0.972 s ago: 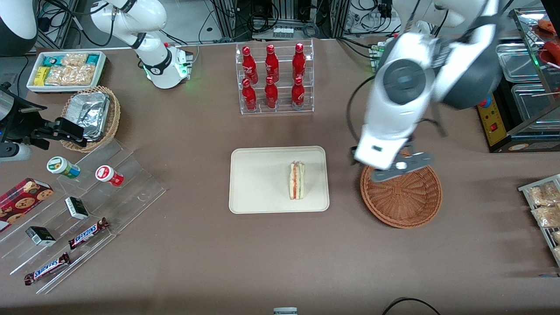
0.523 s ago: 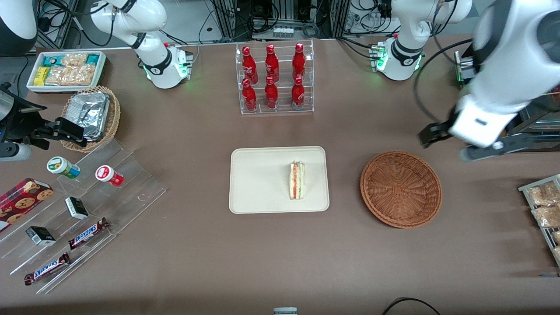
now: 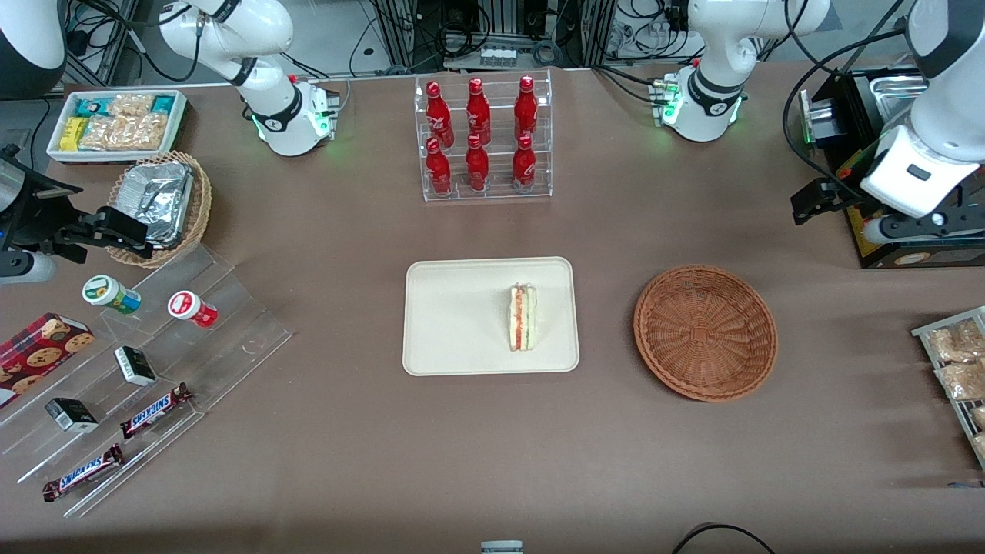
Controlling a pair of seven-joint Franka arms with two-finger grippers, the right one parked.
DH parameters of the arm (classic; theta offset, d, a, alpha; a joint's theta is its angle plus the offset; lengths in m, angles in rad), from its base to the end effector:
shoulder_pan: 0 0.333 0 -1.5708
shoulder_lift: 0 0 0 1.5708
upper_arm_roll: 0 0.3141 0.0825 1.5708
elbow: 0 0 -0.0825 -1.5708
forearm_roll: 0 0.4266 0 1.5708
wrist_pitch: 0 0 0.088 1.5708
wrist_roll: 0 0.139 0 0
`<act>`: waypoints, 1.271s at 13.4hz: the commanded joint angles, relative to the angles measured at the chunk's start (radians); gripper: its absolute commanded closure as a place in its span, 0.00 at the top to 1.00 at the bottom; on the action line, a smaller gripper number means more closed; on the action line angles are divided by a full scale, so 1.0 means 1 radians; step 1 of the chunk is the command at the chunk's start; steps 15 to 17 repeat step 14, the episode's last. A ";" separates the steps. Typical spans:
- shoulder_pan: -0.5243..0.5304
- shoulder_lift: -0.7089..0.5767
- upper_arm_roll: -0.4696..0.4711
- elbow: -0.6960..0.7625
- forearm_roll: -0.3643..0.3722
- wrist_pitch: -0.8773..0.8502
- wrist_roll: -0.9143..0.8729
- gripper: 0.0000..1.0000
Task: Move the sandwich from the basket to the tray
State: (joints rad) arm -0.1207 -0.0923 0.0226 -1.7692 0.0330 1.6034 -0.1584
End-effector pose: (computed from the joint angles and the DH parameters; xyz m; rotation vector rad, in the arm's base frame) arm 0.5615 -0.0504 0.5452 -3.0985 -0.0896 0.1069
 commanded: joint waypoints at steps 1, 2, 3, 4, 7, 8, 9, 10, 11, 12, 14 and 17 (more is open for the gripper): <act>0.009 -0.076 0.025 -0.084 -0.015 0.056 0.056 0.99; 0.010 -0.043 0.039 -0.005 -0.016 0.064 0.069 0.99; 0.006 -0.037 0.057 -0.006 -0.016 0.000 0.121 0.99; 0.004 -0.041 0.059 0.010 -0.016 -0.002 0.138 0.99; 0.007 -0.040 0.059 0.014 -0.018 -0.003 0.129 0.99; 0.010 -0.035 0.057 0.014 -0.018 0.000 0.128 0.99; 0.012 -0.032 0.054 0.016 -0.018 0.003 0.128 0.99; 0.042 -0.023 0.042 0.017 -0.016 0.001 0.128 0.99; 0.102 -0.017 -0.040 0.017 -0.013 0.001 0.128 0.99; 0.136 -0.007 -0.073 0.019 -0.015 0.003 0.128 0.99; 0.131 -0.001 -0.073 0.030 -0.015 -0.002 0.125 0.99; 0.131 -0.001 -0.073 0.030 -0.015 -0.002 0.125 0.99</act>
